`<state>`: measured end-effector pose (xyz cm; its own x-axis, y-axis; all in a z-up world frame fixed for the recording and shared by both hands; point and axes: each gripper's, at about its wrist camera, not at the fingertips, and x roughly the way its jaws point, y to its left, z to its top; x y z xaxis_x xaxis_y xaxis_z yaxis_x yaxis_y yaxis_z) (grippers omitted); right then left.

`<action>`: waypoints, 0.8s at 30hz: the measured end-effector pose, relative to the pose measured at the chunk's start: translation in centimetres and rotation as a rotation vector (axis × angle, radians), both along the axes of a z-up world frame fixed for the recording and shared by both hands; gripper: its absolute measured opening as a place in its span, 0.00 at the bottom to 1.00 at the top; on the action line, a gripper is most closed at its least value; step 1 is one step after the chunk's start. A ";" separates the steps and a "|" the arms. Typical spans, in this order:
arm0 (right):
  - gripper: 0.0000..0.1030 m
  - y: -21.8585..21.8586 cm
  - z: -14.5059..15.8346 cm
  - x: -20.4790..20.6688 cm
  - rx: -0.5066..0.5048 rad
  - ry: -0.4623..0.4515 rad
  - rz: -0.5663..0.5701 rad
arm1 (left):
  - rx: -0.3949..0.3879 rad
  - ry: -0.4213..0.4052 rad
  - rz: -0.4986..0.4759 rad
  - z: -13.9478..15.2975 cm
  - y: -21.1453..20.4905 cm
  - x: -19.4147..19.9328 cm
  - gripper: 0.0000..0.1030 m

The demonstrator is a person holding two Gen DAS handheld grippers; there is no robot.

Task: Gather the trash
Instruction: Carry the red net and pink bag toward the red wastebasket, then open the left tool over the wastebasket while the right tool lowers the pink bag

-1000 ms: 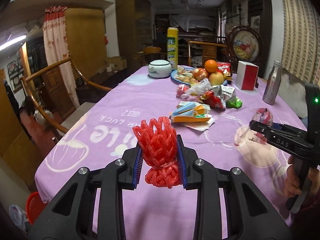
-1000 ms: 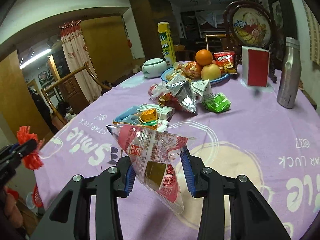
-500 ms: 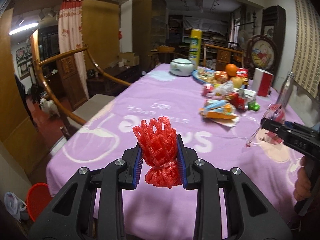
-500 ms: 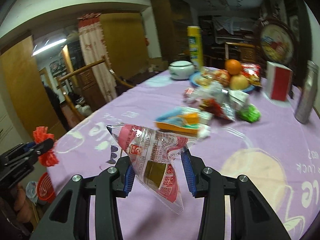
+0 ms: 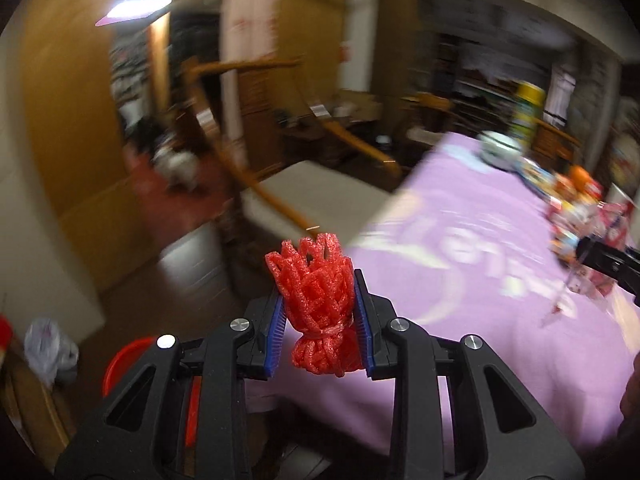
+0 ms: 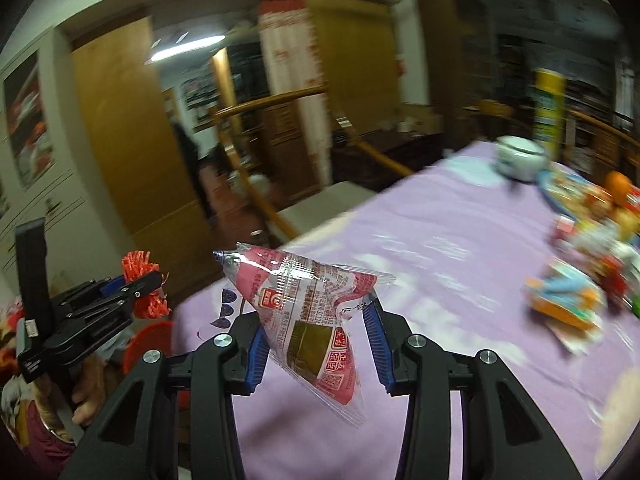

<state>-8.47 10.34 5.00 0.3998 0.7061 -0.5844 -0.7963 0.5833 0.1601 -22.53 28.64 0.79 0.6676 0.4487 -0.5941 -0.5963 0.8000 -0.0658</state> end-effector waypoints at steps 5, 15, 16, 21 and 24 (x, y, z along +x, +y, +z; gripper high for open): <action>0.42 8.1 -0.6 -1.5 -0.048 -0.001 0.144 | -0.041 0.109 0.229 -3.2 9.5 -5.3 0.31; 0.42 16.6 -3.9 -3.6 -0.141 0.058 0.248 | -0.327 0.227 0.462 -14.0 19.8 -13.5 0.31; 0.42 17.2 -4.1 -3.9 -0.147 0.064 0.254 | -0.337 0.232 0.464 -14.5 20.0 -13.6 0.36; 0.44 19.4 -4.6 -5.8 -0.153 0.087 0.314 | -0.378 0.263 0.507 -16.8 20.6 -13.8 0.74; 0.44 20.5 -4.8 -7.4 -0.160 0.078 0.355 | -0.361 0.273 0.547 -16.7 21.6 -14.4 0.77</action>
